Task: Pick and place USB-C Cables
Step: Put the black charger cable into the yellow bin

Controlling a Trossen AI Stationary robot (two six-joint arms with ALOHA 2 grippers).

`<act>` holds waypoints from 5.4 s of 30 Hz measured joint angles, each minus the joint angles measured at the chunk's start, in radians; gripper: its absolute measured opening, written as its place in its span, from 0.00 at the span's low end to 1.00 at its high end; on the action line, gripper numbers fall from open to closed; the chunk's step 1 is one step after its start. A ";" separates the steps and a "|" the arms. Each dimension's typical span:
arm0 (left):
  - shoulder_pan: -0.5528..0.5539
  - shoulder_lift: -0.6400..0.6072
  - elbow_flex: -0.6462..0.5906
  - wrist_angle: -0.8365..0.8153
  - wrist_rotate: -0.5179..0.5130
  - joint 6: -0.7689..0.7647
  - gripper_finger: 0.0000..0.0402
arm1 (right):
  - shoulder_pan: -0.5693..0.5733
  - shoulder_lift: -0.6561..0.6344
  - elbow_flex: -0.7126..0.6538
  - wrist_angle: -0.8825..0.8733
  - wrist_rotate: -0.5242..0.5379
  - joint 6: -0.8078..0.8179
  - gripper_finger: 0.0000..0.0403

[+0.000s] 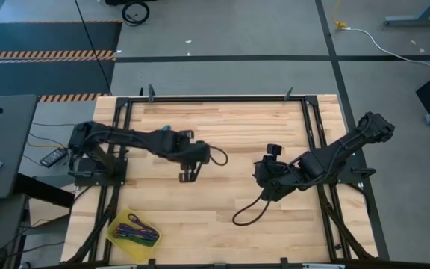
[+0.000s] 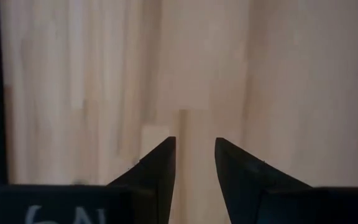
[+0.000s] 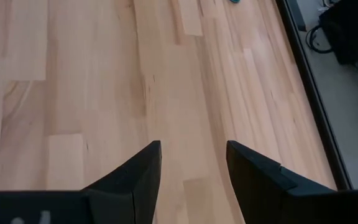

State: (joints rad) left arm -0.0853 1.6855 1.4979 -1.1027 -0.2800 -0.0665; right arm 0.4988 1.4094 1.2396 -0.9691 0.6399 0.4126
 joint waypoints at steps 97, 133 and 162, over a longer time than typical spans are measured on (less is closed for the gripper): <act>0.770 -0.216 -0.854 0.474 0.185 0.075 0.17 | 0.062 0.015 0.000 0.116 -0.024 0.089 0.47; -0.270 -0.212 -0.461 0.008 0.330 -0.268 0.06 | 0.044 0.016 0.000 0.153 0.041 -0.112 0.47; -1.069 -0.135 -0.328 -0.027 0.082 -0.845 0.06 | 0.000 0.016 0.000 0.191 0.038 -0.196 0.47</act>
State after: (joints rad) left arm -1.1545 1.5503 1.1702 -1.1299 -0.1982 -0.9120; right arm 0.4992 1.4250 1.2392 -0.7776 0.6780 0.2169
